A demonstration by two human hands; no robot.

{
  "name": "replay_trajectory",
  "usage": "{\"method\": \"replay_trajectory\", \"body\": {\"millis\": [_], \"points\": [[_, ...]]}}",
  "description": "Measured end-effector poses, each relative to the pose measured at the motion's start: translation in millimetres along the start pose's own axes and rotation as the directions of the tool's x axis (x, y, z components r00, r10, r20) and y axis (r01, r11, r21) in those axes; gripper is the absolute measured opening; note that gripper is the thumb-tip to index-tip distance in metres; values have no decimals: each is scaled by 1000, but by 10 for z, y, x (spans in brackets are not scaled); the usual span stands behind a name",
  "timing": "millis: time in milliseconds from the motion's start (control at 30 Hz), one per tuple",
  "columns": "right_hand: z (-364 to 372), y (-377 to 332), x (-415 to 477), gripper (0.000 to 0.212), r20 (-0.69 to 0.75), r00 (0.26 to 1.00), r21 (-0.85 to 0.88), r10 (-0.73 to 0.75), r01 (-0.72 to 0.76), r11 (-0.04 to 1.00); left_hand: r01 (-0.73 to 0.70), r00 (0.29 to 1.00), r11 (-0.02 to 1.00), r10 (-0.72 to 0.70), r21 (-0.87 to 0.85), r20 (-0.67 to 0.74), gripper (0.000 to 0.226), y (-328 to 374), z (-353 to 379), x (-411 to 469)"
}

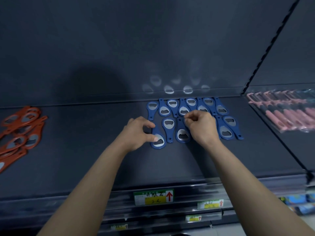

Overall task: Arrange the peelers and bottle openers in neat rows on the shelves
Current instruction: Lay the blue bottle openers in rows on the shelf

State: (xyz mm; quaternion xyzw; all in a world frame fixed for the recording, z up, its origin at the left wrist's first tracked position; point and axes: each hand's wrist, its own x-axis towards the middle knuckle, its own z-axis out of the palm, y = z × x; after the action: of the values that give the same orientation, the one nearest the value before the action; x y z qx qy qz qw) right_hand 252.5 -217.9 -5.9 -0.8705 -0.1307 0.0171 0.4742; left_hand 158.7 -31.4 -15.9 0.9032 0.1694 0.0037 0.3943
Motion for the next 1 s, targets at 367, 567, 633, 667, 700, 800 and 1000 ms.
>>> {"method": "replay_trajectory", "body": {"millis": [367,567,633,667,700,800,1000], "points": [[-54,82,49,12,6,1000,-76,-7,8,997,-122,990,992,124,36,-72,41,-20,128,55],[-164,109,130,17,-23,1000,-132,-16,13,991,-153,964,988,157,33,-215,45,-4,57,175],[-216,142,189,22,-21,998,-180,-52,48,982,-130,973,990,139,59,-187,46,19,52,241],[-250,167,232,25,-17,997,-213,-72,67,975,-115,977,990,126,77,-171,45,31,59,277],[-289,196,278,27,-12,996,-253,-87,81,964,-101,980,990,115,94,-161,44,41,68,314],[-439,294,443,31,18,997,-365,-78,79,927,-81,983,991,97,106,-155,41,62,92,420],[-707,474,711,35,28,999,-476,20,-5,880,-115,973,988,133,105,-191,42,83,198,522]]}}
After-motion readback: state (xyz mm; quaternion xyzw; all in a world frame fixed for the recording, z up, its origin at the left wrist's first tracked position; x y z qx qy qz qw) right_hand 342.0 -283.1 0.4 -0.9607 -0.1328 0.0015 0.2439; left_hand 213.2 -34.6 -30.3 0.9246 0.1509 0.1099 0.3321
